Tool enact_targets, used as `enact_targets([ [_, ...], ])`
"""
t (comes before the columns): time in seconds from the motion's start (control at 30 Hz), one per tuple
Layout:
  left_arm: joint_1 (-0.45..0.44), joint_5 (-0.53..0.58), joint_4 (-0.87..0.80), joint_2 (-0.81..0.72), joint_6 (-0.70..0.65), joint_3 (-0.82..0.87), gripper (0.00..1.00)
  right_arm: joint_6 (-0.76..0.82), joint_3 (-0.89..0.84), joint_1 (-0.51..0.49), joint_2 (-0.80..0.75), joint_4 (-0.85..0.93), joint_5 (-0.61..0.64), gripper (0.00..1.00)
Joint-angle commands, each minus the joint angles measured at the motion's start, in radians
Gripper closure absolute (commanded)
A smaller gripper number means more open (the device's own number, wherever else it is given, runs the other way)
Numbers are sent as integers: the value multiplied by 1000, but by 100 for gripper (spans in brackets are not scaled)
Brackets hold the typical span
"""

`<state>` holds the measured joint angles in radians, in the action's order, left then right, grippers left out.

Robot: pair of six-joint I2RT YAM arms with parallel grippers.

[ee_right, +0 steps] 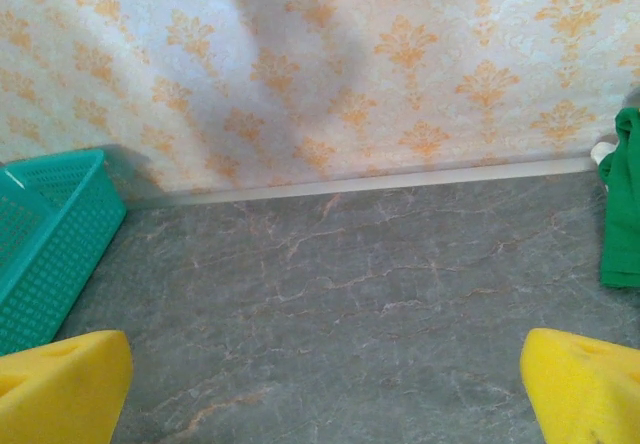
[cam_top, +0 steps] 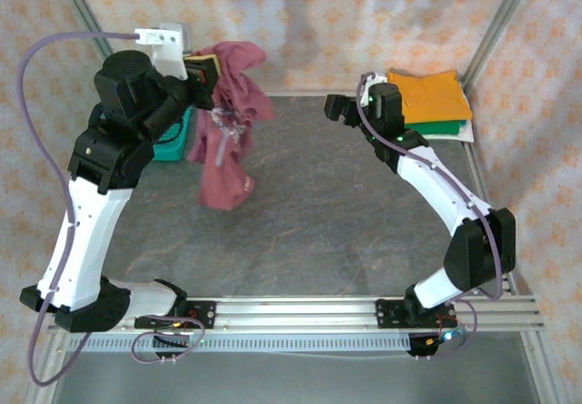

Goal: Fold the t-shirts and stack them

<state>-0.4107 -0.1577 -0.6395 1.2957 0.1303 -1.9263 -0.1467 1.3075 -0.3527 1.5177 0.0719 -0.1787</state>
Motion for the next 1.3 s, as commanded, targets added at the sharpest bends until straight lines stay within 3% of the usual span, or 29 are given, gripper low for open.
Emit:
enact_targets([
  [0.0,-46,-102,79,11,-18,58,100,-31,-6,13,-38,27,-10,0],
  [0.2,-63,-215,437,128,127,460,100,-30,-150,15,-155,47,63,0],
  [0.33,-65,-142,471,321,91,452,98,-25,-267,19,-217,24,88,0],
  [0.43,-40,-50,557,361,79,500,54,-24,-313,16,-215,20,-25,0],
  [0.5,-3,-40,619,325,129,562,42,-7,-336,-11,-205,18,-116,0],
  [0.57,17,-32,649,263,151,631,38,41,-334,-61,-192,58,-129,0],
  [0.7,7,-31,519,170,127,730,36,54,-324,-109,-134,123,-119,2],
  [0.8,-24,-47,411,144,115,811,36,38,-307,-108,-70,135,-36,4],
  [0.93,-88,-94,409,139,153,952,37,-26,-206,-85,68,214,60,6],
  [1.07,-167,-89,428,150,206,1067,34,-117,-170,-29,186,151,-72,9],
  [1.13,-193,-81,445,138,233,1119,34,-124,-141,-29,244,147,-91,15],
  [1.2,-224,-77,468,115,259,1171,34,-125,-81,-30,315,198,-130,27],
  [1.27,-262,-64,486,88,273,1215,37,-135,-56,-30,359,209,-152,51],
])
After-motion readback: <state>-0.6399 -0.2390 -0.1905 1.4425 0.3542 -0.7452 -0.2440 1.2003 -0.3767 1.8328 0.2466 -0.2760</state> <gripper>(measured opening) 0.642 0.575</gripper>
